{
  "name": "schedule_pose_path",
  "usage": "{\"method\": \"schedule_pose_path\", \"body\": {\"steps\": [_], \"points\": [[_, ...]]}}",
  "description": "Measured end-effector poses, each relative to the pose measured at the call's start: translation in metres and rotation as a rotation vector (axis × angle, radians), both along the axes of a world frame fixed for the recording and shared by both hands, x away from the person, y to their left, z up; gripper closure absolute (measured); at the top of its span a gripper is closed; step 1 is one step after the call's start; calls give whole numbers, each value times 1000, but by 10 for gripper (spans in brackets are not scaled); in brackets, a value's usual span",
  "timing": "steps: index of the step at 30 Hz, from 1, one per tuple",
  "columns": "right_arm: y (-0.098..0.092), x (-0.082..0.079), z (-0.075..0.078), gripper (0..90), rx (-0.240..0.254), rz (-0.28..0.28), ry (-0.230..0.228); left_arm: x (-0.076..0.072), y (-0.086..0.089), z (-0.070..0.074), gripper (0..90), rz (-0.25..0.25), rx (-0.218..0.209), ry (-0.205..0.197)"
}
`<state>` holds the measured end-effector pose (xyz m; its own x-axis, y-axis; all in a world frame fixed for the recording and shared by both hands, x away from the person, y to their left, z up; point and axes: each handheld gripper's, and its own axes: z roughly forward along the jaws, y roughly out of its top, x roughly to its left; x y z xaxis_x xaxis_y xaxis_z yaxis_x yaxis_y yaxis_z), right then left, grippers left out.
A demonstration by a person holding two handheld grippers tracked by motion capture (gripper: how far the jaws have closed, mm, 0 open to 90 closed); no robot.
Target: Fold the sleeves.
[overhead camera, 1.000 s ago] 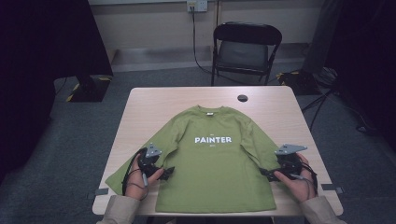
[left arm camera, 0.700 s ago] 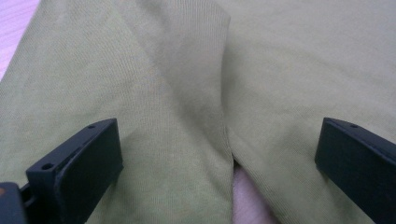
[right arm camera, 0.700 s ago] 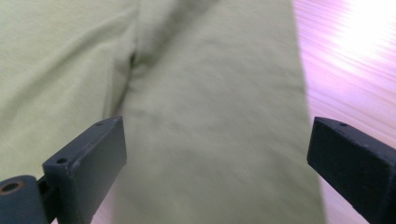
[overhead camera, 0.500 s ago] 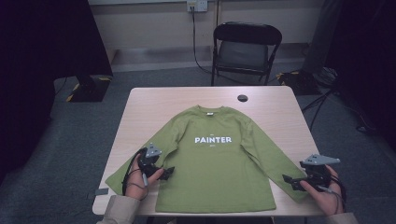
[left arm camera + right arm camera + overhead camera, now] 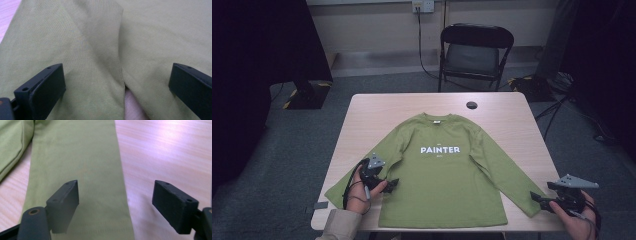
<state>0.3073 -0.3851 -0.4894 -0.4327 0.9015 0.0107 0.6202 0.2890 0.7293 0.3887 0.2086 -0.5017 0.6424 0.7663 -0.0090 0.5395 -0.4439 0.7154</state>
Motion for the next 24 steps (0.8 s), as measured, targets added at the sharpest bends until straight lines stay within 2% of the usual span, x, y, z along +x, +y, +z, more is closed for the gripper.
{"method": "schedule_pose_path", "body": {"steps": [1, 3, 4, 5, 6, 7, 8, 9, 10, 11, 14, 15, 16, 17, 18, 20, 24], "points": [[-3, -6, -1, 268, 7, -6, 7, 0, 0, 0, 0, 0, 0, 0], [-4, -8, -2, 300, 8, -12, 11, 0, 0, 0, 0, -1, 1, 0], [-4, -10, -3, 367, 1, -8, 13, 0, 0, 0, 0, -1, 2, 0], [-5, -14, -3, 499, 4, -3, -1, 0, 0, 0, 0, -1, 2, 0], [-5, -14, -3, 499, 4, -3, -1, 0, 0, 0, 0, -1, 2, 0], [-6, -16, -3, 659, 16, -2, -6, 0, 0, 0, 0, -1, 2, 0], [-6, -16, -3, 659, 16, -2, -6, 0, 0, 0, 0, -1, 2, 0], [-6, -15, -3, 794, 37, 5, 1, 0, 0, 0, 0, -1, 2, 0], [-6, -15, -3, 794, 37, 5, 1, 0, 0, 0, 0, -1, 2, 0], [-5, -13, -3, 867, 66, 7, 14, 0, 0, 0, 0, -1, 2, 0], [-4, -11, -2, 877, 65, 7, 14, 0, 0, 0, 0, 0, 0, 0], [-2, -8, 2, 879, 99, 14, 4, 0, 0, 0, 0, -1, 1, 0], [-2, -8, 2, 879, 99, 14, 4, 0, 0, 0, 0, -1, 1, 0], [2, -4, 10, 880, 99, 26, -10, 0, 0, 0, 0, 0, 0, 0], [2, -4, 10, 880, 99, 26, -10, 0, 0, 0, 0, 0, 0, 0], [8, 0, 20, 880, 107, 47, -30, 0, 0, 0, 0, -1, 1, 0], [31, 13, 48, 880, 95, 106, -69, 0, 0, 0, 0, 0, 0, 0]]}}
